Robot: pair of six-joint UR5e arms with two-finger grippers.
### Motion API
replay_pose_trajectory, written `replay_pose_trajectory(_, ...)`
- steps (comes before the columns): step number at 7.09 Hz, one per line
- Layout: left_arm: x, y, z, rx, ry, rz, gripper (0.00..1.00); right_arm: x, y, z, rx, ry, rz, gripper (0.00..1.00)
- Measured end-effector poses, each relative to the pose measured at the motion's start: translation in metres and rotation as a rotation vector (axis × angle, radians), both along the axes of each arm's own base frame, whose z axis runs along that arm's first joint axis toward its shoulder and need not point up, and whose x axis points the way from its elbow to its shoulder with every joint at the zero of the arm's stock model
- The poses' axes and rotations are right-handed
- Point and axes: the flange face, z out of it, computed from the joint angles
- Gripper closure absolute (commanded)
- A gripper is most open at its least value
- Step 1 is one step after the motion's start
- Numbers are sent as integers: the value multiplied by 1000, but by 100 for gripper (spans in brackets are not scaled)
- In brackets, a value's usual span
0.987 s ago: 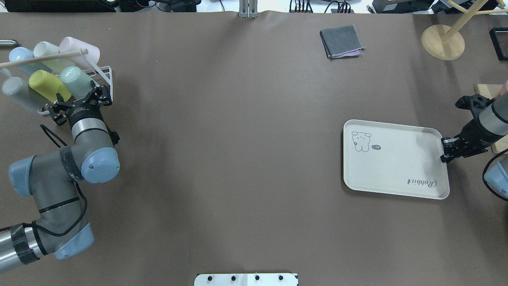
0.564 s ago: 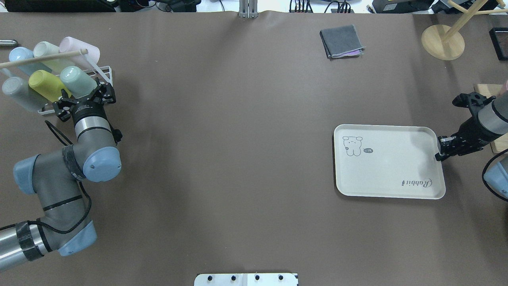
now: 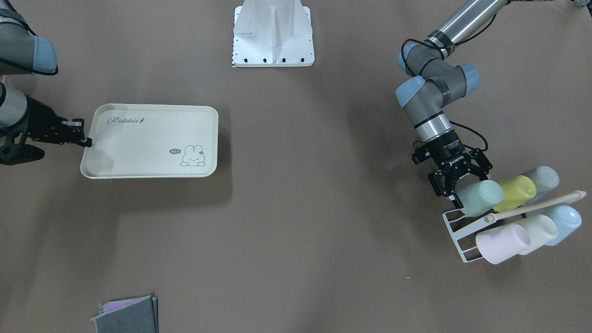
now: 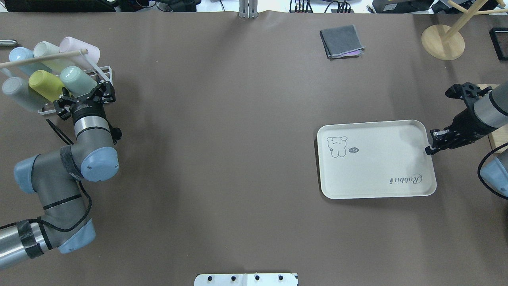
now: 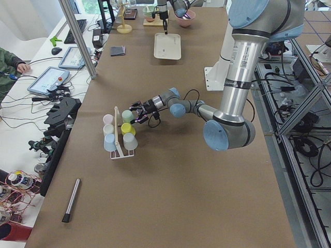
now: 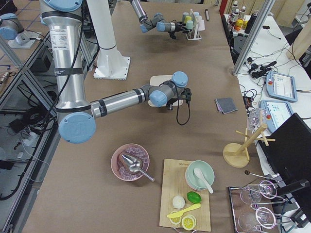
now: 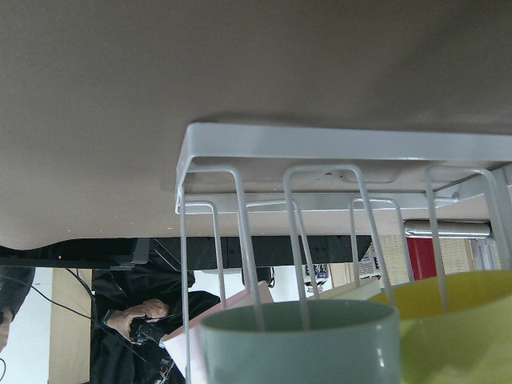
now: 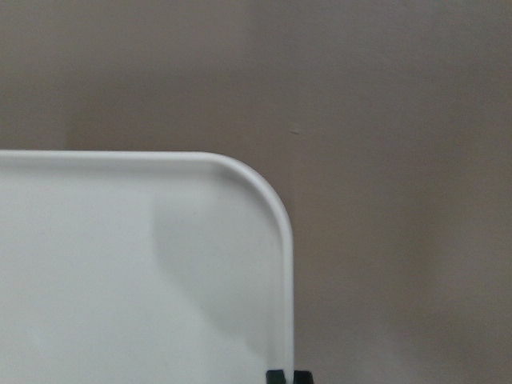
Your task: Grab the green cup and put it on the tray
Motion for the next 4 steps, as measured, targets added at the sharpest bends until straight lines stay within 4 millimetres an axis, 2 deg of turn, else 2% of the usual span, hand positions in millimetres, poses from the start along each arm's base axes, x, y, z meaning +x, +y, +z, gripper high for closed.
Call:
replay_pose_trajectory(1,0,-1,5,7,-6,-2,1,-31,-16,-51,-12,-18,-5,100)
replay_pose_trajectory(2,1,-1,9,10,-10,-4,1,-63,-27,-83,-22,-27,-17,100)
replay_pose_trajectory(4,2,-2,18,14,-11,-4,1,-125,-45,-120,-30,-26,-41,100)
